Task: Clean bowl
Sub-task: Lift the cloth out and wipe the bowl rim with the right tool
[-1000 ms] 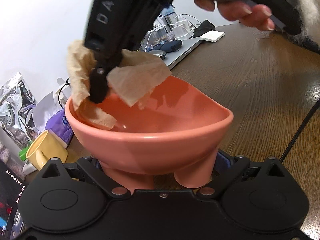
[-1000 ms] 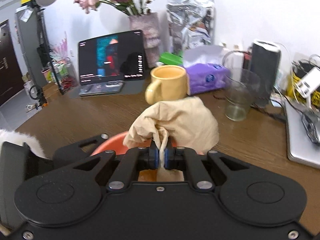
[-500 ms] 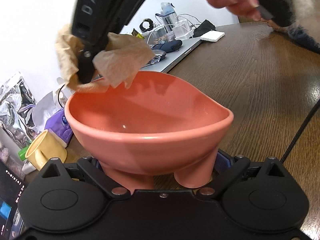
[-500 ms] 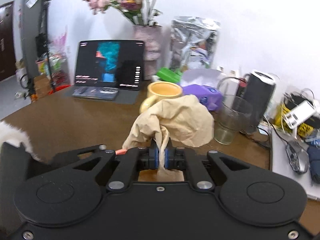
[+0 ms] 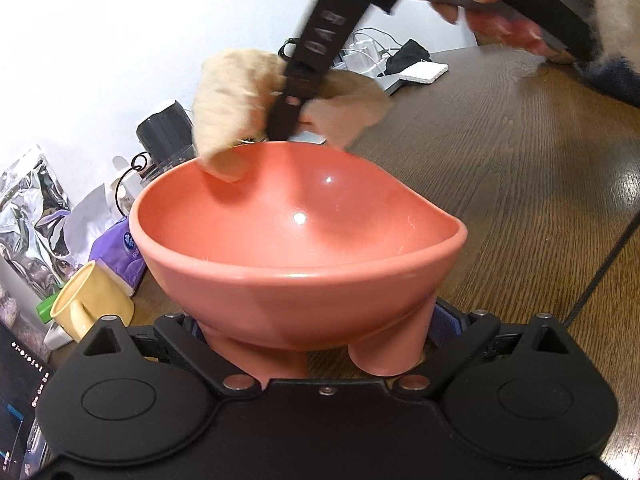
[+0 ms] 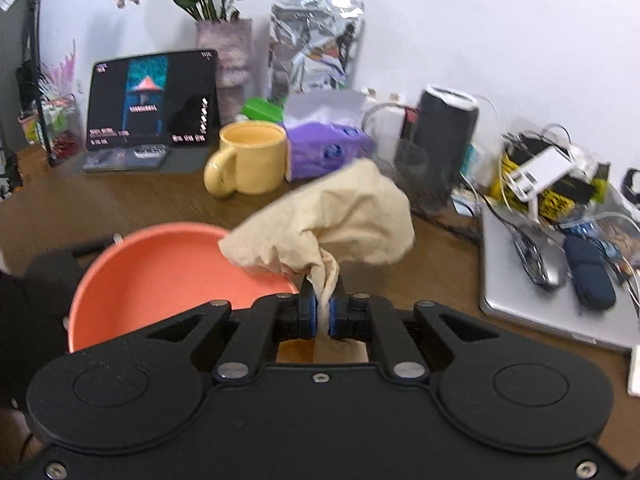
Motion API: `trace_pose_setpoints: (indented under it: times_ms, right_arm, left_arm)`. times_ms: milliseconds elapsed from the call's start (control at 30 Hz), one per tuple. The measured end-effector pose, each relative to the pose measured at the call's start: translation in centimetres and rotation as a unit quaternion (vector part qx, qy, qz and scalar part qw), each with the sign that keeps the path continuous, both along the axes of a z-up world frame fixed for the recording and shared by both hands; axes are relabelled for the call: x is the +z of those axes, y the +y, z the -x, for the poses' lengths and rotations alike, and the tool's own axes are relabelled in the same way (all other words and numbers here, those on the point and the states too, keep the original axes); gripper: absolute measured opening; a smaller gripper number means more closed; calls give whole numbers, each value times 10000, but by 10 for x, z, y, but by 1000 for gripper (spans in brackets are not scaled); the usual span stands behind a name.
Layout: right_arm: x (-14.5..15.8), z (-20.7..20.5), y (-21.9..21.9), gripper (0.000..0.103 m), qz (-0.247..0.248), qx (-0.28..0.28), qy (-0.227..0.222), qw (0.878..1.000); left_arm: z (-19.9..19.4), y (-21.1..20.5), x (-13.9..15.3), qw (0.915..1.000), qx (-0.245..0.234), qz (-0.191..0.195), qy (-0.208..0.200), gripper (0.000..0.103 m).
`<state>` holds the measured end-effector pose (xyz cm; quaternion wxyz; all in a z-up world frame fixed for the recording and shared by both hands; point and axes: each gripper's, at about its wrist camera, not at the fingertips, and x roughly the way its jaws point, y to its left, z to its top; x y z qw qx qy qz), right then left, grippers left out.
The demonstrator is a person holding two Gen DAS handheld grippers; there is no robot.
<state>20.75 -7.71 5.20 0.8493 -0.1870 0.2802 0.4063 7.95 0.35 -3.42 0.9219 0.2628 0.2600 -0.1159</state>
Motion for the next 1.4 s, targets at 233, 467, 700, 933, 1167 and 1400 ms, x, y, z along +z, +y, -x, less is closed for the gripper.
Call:
trace_pose_setpoints:
  times_ms: [233, 467, 700, 933, 1167, 1400]
  right_arm:
    - [-17, 9, -11, 8, 452, -50, 143, 9989]
    - [-24, 27, -14, 8, 886, 130, 221, 9957]
    - [-27, 51, -8, 8, 1335, 549, 346, 9889]
    - [-20, 81, -4, 8, 1485, 1207, 574, 9798]
    - [0, 94, 0, 8, 1372, 1699, 822, 9724]
    - [13, 95, 1, 8, 1163, 2035, 1040, 9666]
  left_arm:
    - [0, 0, 0, 10000, 5, 1, 0, 97]
    - [0, 1, 0, 10000, 11, 7, 4, 97]
    - [-1, 4, 1, 10000, -14, -6, -7, 97]
    - [1, 2, 0, 10000, -12, -14, -17, 97]
    - [1, 1, 0, 10000, -2, -9, -12, 97]
    - [1, 2, 0, 10000, 2, -4, -14, 97]
